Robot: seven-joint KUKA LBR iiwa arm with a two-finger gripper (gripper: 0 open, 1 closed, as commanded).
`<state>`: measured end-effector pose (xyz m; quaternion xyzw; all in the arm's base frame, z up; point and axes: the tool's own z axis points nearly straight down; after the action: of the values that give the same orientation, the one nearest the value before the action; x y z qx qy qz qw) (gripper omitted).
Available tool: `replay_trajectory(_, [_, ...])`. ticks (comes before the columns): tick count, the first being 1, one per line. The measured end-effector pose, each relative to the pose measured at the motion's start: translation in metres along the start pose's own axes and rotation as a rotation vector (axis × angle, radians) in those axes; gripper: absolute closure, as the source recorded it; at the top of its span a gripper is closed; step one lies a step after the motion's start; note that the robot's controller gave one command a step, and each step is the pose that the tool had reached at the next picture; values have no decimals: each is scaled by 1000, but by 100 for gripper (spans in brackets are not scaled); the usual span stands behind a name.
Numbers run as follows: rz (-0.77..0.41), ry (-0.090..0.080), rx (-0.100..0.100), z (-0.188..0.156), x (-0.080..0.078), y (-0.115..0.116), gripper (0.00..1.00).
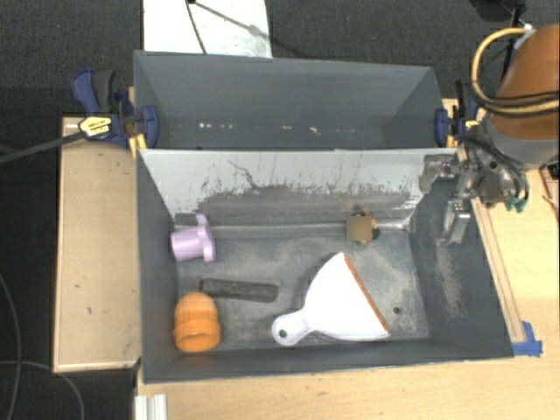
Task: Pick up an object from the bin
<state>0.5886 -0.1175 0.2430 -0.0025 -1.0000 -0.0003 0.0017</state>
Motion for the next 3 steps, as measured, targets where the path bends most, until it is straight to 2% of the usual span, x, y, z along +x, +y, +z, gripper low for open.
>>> replay_trajectory(1, [-3,-8,1,-5,-1,1,0])
replay_trajectory(2, [-76,-13,4,21,3,25,0])
replay_trajectory(3, [-43,-10,0,74,4,54,0])
